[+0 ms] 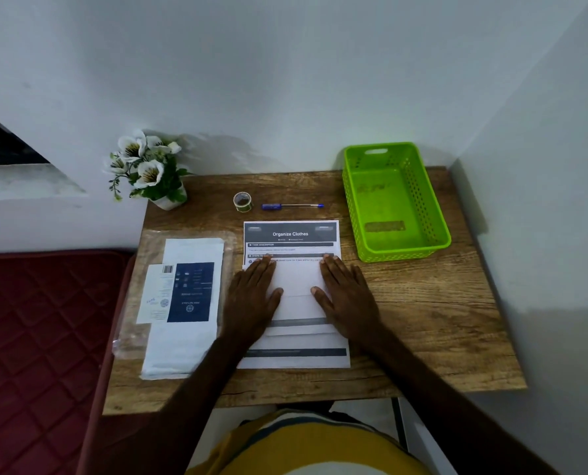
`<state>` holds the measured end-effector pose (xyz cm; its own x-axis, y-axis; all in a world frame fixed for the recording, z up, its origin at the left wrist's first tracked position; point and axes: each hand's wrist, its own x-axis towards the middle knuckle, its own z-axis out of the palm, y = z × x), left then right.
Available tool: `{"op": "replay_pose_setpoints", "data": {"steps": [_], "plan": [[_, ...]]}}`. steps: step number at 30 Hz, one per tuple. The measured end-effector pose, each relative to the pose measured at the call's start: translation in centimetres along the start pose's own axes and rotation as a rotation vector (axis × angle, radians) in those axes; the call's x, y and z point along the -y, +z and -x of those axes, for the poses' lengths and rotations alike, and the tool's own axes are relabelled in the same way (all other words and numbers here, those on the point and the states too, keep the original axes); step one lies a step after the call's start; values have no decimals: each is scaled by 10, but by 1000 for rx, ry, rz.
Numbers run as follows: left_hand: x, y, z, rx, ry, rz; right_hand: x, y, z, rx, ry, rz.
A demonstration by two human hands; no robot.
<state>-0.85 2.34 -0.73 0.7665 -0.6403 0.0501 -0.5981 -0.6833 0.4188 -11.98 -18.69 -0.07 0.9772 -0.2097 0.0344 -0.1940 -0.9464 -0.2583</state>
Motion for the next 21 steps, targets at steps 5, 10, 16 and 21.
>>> {"op": "replay_pose_setpoints", "data": {"steps": [5, 10, 16, 21], "plan": [[3, -32, -21, 86, -15, 57, 1, -14, -22, -91, -175, -33], [12, -45, -33, 232, 51, -27, 9, -37, -50, 129, -130, -63], [16, -44, -44, 333, -2, -29, 9, -38, -69, 320, -69, -113], [11, -48, -48, 356, -44, 21, 12, -42, -77, 377, -69, -99]]}}
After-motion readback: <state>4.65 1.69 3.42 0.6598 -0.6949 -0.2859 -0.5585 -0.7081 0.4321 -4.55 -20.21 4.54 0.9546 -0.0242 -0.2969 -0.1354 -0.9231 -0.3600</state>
